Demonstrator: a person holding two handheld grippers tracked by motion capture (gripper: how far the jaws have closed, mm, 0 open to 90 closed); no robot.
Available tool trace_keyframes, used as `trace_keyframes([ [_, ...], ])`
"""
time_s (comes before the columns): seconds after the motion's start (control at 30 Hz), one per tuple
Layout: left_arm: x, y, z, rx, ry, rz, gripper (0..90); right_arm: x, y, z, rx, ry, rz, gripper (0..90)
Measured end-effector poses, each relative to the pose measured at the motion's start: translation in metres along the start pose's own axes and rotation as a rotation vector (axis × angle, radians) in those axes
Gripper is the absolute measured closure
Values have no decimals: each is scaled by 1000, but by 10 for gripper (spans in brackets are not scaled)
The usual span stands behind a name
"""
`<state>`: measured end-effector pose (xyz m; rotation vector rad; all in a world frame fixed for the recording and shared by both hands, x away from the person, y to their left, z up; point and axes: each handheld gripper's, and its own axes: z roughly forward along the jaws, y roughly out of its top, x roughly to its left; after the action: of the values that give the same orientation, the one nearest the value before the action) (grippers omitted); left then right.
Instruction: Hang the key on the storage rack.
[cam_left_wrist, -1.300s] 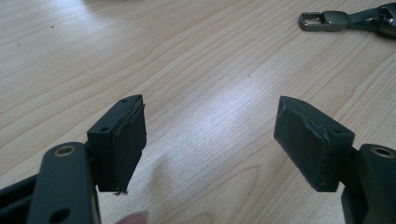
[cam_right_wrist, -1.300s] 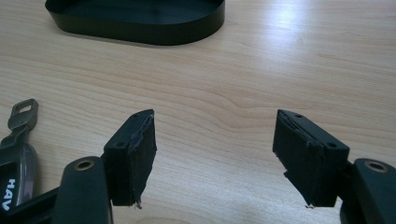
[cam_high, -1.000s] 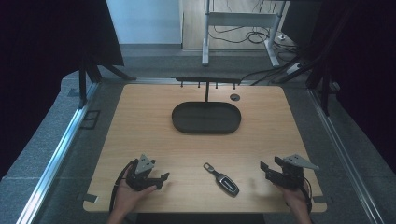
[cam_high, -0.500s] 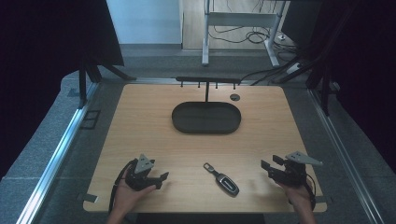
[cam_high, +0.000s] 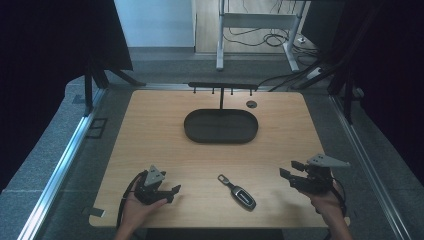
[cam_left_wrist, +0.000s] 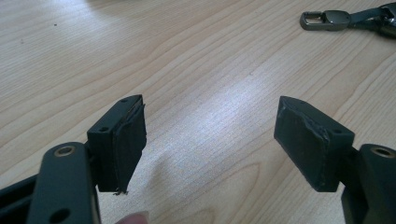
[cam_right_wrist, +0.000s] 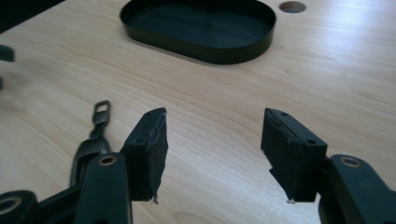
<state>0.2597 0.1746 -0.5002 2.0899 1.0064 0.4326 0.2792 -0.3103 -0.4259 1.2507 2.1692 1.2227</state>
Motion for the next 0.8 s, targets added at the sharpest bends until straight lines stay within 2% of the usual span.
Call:
trace_keyframes([
  [0.17, 0, 0, 0, -1, 0, -4, 257, 3, 11, 1, 36, 37, -19, 415],
  [0.37, 1, 0, -1, -4, -2, -2, 257, 10, 26, 6, 111, 56, -70, 415],
  [0.8, 2, 0, -3, -6, -1, -6, 257, 23, 40, 26, 175, 96, -127, 441],
])
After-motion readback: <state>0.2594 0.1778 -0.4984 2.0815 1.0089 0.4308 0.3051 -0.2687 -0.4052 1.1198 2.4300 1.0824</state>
